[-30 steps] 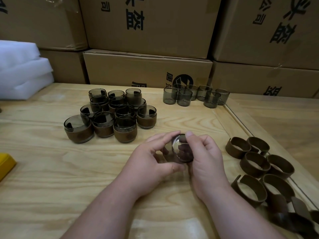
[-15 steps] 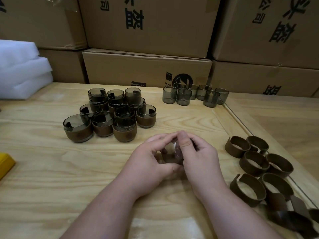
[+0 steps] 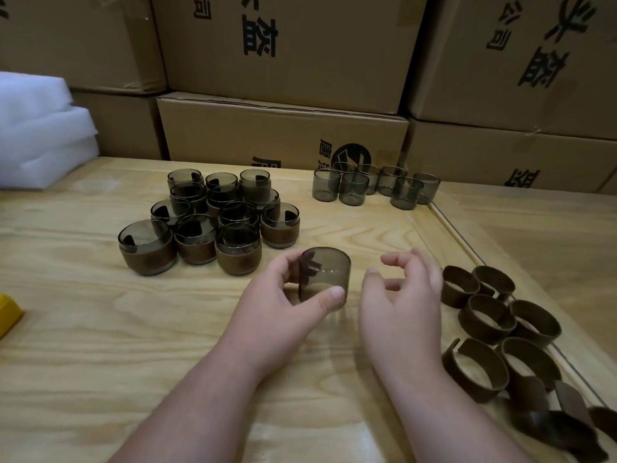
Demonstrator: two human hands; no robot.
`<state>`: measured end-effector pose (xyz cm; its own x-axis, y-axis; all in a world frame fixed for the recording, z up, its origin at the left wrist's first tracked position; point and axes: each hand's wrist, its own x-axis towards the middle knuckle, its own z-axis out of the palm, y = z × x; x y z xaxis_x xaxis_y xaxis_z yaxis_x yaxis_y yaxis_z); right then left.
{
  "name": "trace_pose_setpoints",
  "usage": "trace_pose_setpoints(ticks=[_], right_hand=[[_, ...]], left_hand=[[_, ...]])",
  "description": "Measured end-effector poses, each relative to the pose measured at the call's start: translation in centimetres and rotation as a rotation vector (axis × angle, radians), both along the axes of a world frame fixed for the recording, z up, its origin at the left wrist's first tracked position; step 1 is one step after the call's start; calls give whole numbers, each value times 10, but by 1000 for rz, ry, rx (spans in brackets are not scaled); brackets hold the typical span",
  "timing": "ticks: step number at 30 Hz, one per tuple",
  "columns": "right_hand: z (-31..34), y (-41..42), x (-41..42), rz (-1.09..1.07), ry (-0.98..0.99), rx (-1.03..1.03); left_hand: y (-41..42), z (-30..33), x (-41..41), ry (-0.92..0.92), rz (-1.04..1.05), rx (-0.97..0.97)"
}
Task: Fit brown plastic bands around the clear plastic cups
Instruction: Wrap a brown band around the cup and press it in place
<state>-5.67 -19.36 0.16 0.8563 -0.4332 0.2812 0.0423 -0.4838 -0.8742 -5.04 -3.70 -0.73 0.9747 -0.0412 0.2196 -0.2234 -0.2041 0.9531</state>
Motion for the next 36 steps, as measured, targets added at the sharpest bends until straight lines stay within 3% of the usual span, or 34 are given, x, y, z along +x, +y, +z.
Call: trace_pose_setpoints(ticks=[4, 11, 18, 27, 36], right_hand=[[2, -3, 1, -30, 224, -18], [7, -11, 5, -79, 251, 61], [4, -8, 4, -38, 124, 25], [-7, -7, 6, 52, 69, -218], [-1, 5, -1, 185, -245, -103]], left_hand=[[-5, -2, 1, 33, 9, 152], [-1, -5, 4, 34, 44, 243], [-1, -2, 4, 38, 56, 155], [-1, -2, 3, 24, 69, -5], [-2, 7, -2, -36, 73, -47]])
